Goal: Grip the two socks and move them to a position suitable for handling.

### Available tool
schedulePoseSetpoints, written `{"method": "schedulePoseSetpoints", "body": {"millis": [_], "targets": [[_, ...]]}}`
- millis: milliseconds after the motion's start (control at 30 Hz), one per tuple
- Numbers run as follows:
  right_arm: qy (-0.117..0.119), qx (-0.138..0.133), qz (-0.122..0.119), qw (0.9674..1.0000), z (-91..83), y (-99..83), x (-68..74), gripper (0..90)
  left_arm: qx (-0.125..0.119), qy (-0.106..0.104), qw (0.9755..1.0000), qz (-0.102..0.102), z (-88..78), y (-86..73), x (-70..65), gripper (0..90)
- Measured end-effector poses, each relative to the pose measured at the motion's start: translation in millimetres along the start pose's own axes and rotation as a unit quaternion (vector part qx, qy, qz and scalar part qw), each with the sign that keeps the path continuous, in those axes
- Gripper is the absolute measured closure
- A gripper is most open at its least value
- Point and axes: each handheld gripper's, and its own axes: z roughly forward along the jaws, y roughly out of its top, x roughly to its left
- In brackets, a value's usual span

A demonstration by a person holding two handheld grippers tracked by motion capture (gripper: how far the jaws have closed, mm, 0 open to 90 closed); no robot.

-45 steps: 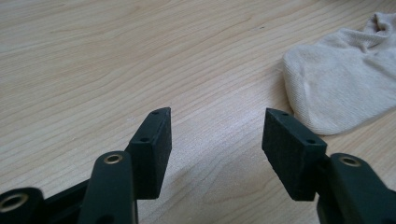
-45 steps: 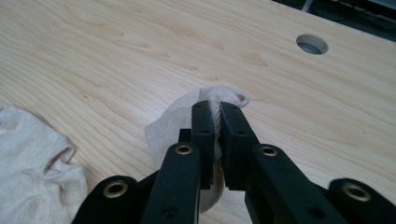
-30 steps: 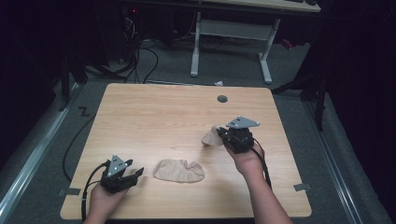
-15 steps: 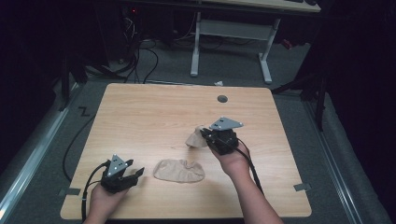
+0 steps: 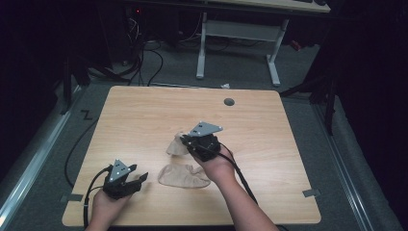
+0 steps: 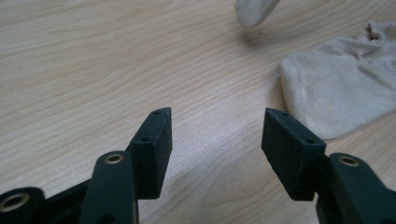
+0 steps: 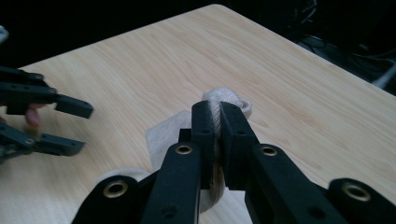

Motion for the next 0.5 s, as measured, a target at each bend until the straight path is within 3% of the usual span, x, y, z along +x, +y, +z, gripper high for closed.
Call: {"method": "schedulePoseSetpoints", "body": {"millis": [100,133,167,300,367,433,467,500], "targets": [[0.020,-0.008,-0.014,0.9997,2.7,8.6,17.5,85.7,0.001,0.000,1.0000,-0.001,0.7,-0.2,0.1,43.8],[0.020,-0.008,-0.014,0.9997,2.7,8.6,17.5,85.7,0.001,0.000,1.0000,-0.001,0.7,-0.2,0.1,43.9],[0.036,-0.017,-0.025,0.9989,-0.4,12.4,28.3,85.7,0.001,0.000,1.0000,-0.001,0.6,-0.2,0.1,43.9],[0.054,-0.013,-0.035,0.9978,-5.2,9.8,38.1,85.6,0.001,0.000,1.0000,-0.001,0.4,-0.3,0.4,43.9],[0.061,-0.008,-0.035,0.9975,-8.4,0.0,40.1,85.6,0.001,0.001,1.0000,0.001,-0.2,-0.3,0.5,44.2],[0.059,0.013,-0.023,0.9979,-11.6,-21.9,36.7,85.6,0.002,0.000,1.0000,0.000,0.2,-0.2,0.0,44.2],[0.059,0.013,-0.023,0.9979,-11.6,-21.9,36.7,85.6,0.002,0.000,1.0000,0.000,0.2,-0.2,0.0,44.2],[0.056,0.028,-0.009,0.9980,-12.7,-37.7,31.5,85.6,0.001,0.001,1.0000,0.002,1.0,0.1,-1.5,44.2]]}}
